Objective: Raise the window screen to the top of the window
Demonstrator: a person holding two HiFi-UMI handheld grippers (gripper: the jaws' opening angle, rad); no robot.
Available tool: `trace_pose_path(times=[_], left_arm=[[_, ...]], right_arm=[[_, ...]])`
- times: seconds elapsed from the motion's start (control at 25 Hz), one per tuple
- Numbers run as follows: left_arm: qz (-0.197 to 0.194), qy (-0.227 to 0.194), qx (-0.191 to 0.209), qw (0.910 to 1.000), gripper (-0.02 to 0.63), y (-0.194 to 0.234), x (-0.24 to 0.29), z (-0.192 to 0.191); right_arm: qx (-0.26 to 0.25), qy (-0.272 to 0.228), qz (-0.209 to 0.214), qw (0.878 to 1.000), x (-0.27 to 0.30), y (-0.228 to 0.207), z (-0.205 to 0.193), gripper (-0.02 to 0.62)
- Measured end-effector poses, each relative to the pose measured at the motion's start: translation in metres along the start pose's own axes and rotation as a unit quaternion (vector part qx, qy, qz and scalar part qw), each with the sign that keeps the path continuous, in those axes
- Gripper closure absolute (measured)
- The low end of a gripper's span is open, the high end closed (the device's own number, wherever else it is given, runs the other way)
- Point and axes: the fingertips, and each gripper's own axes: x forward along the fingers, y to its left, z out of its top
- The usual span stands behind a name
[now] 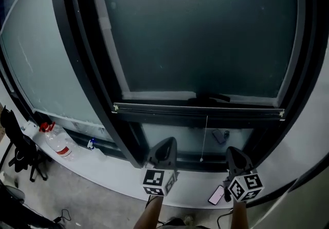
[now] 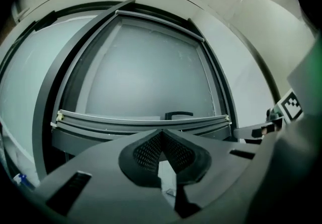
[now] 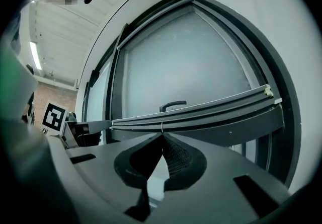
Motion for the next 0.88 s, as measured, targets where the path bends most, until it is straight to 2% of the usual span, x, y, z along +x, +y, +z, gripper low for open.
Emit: trace_pose_path(times=[0.16,0.2,0.28,0.32,0.36,0.4,0.44,0.48,0.52,0.6,0.68,0.76,0.84,0.88], left_arm=[[-0.013,-0.001,0.011,0.9999,0.604,0.001,0.022,0.002],[-0.020,0.002,0.026,0.9995,0.604,0.002,0.028,0.003],[-0.044,0.019,0.096,0.9942,0.604,-0.001,0.042,0.004],[-0.060,0.035,0.150,0.9862,0.604,-0.003,0.049,0.002],[-0.074,0.054,0.211,0.9731,0.603,-0.003,0.057,0.000],[-0.085,0.076,0.272,0.9554,0.601,-0.003,0.064,-0.003],[-0.095,0.099,0.327,0.9352,0.596,-0.001,0.070,-0.006],[-0.104,0.122,0.370,0.9149,0.546,0.003,0.075,-0.010],[-0.111,0.145,0.407,0.8949,0.512,0.008,0.080,-0.014],[-0.114,0.181,0.476,0.8530,0.502,0.024,0.084,-0.019],[-0.111,0.200,0.532,0.8150,0.502,0.043,0.086,-0.020],[-0.109,0.216,0.565,0.7890,0.502,0.060,0.087,-0.020],[-0.105,0.234,0.586,0.7683,0.502,0.076,0.087,-0.021],[-0.103,0.243,0.594,0.7598,0.502,0.083,0.086,-0.022]], right_arm=[[-0.039,0.009,0.011,0.999,0.018,-0.004,0.007,0.591],[-0.059,0.015,0.017,0.998,0.024,-0.004,0.010,0.591],[-0.121,0.039,0.036,0.991,0.038,-0.002,0.014,0.591],[-0.168,0.054,0.044,0.983,0.046,0.000,0.017,0.591],[-0.223,0.071,0.047,0.971,0.055,0.000,0.020,0.589],[-0.285,0.089,0.045,0.953,0.065,-0.001,0.024,0.588],[-0.351,0.110,0.042,0.929,0.073,-0.003,0.025,0.581],[-0.414,0.130,0.041,0.900,0.081,-0.004,0.026,0.537],[-0.472,0.148,0.043,0.868,0.088,-0.005,0.025,0.532],[-0.562,0.172,0.048,0.808,0.101,-0.006,0.024,0.528],[-0.617,0.194,0.056,0.760,0.109,-0.012,0.022,0.528],[-0.648,0.229,0.066,0.724,0.113,-0.023,0.017,0.528],[-0.661,0.266,0.070,0.698,0.113,-0.038,0.012,0.529],[-0.663,0.281,0.070,0.690,0.112,-0.045,0.011,0.529]])
